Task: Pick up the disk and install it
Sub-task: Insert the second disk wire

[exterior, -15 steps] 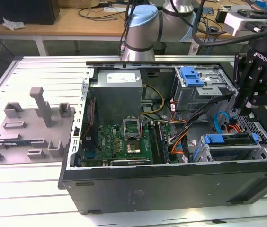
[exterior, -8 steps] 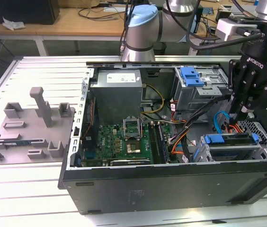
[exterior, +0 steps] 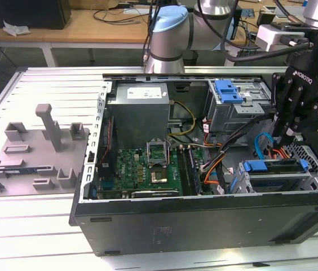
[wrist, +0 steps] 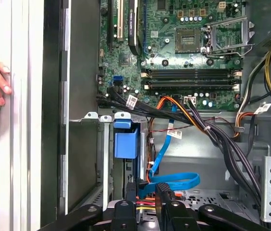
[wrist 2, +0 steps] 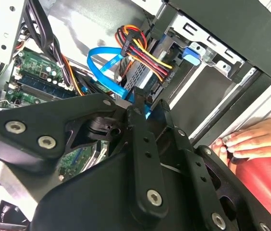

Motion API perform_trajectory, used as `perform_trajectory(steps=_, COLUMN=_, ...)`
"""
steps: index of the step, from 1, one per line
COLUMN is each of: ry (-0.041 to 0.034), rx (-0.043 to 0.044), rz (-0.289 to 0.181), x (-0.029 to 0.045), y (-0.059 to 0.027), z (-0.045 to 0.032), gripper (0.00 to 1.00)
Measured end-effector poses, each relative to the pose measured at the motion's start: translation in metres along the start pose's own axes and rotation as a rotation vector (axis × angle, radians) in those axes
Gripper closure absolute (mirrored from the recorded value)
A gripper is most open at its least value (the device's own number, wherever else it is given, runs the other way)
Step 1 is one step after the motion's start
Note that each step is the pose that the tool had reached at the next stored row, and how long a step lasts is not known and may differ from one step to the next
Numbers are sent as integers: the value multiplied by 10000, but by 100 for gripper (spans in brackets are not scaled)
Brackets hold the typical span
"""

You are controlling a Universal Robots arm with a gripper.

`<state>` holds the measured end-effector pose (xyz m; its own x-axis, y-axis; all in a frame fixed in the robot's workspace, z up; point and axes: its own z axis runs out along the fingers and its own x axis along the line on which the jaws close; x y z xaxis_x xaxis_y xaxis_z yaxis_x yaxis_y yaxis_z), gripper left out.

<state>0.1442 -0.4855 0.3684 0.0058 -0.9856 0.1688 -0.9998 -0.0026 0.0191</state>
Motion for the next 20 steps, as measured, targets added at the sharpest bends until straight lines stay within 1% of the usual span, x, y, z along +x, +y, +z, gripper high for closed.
perform_trajectory(steps=18, ry=0, rx=0, rz=0, x=-10, y=6, z=63, gripper=70)
perform_trajectory(steps=19, ry=0, rx=0, rz=0, x=-10, y=8, z=64, gripper=71)
perform_trajectory(steps=20, ry=0, rx=0, rz=0, x=-10, y=9, z=67, gripper=78)
